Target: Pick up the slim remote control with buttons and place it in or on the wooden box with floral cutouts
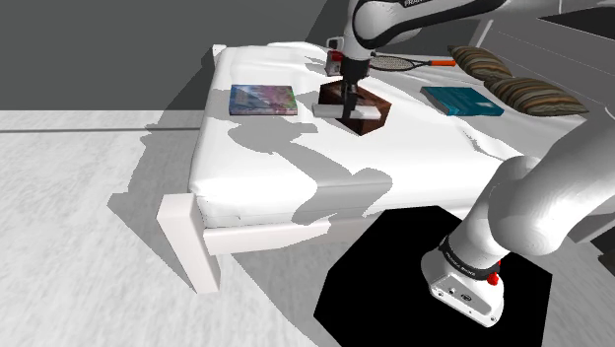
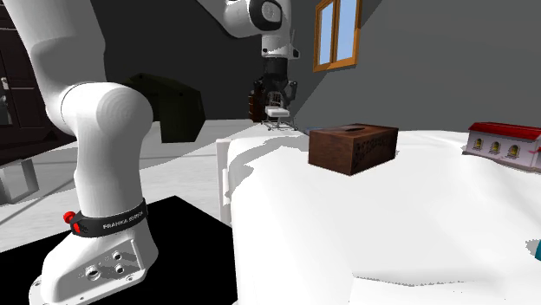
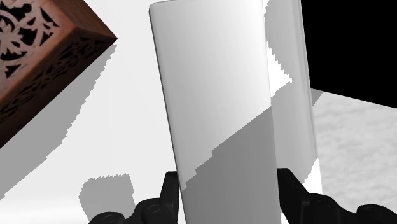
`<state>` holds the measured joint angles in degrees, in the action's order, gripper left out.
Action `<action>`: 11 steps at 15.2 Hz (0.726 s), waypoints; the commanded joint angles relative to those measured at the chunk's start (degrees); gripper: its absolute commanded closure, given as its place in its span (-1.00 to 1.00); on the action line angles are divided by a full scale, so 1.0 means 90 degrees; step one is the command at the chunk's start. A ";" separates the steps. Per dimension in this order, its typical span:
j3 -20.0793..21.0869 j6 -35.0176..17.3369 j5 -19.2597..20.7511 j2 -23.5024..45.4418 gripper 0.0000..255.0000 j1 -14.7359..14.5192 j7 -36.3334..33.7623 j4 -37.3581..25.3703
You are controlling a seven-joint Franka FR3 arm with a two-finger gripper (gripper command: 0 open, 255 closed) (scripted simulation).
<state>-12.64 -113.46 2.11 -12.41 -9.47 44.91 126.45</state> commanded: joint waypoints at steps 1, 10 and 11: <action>0.0006 0.0189 0.0008 -0.0051 1.00 0.0001 -0.0004 -0.0137; -0.0447 0.0558 -0.0076 0.0600 1.00 0.0259 0.0768 -0.1149; -0.0534 0.0579 -0.0113 0.0760 1.00 0.0313 0.0926 -0.1325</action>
<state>-16.49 -107.96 1.46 -7.39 -7.21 51.47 116.01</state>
